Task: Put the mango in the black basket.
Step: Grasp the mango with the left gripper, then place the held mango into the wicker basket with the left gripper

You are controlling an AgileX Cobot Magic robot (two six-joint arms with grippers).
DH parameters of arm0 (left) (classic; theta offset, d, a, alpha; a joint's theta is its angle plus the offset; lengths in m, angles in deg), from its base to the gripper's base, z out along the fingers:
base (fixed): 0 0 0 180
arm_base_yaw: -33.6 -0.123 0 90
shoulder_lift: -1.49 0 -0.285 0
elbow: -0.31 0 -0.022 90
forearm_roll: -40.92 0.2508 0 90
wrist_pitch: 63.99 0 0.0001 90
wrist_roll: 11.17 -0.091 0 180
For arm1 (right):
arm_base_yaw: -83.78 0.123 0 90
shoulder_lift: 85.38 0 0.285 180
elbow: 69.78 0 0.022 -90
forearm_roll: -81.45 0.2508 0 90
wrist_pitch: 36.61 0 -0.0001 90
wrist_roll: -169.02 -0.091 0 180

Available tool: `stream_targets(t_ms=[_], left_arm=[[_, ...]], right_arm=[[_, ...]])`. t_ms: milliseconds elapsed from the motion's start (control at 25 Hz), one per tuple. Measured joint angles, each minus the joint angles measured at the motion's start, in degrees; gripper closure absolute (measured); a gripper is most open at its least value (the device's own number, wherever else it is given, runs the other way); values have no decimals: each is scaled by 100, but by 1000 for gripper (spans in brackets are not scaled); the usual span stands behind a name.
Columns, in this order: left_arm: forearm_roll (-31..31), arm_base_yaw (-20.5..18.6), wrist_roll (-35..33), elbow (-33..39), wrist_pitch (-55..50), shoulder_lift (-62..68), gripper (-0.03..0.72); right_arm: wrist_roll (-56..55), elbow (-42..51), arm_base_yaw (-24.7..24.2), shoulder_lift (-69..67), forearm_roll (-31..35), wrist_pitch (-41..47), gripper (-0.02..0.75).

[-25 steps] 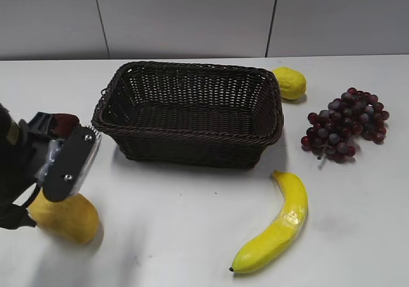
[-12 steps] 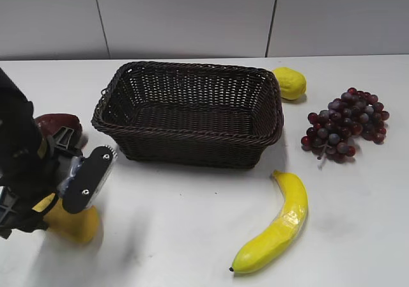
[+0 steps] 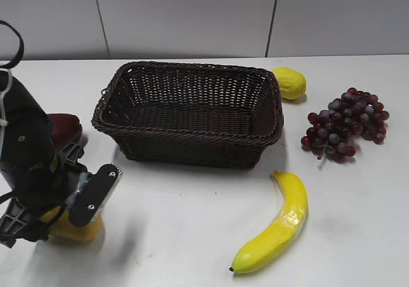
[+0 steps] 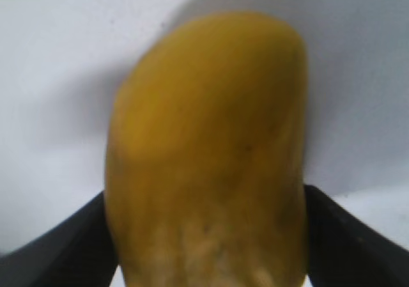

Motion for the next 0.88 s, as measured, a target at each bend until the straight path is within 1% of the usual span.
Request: stream_targets(t_ms=[160, 400, 560, 680, 800, 880], left_arm=[[37, 0, 25, 0, -137, -128, 107], [40, 0, 126, 0, -295, -877, 107], [40, 0, 132, -98, -907, -1498, 107], [40, 0, 132, -458, -1527, -1824, 107], [-33, 0, 132, -1098, -1983, -1926, 107], [-230, 0, 132, -1622, -2137, -1902, 107]], right_arm=[[0, 0, 0, 0, 0, 0, 289], [0, 0, 0, 0, 0, 0, 289], [0, 0, 0, 0, 0, 0, 289], [0, 0, 0, 0, 0, 0, 289], [0, 0, 0, 0, 0, 0, 289], [0, 0, 0, 0, 0, 0, 289]])
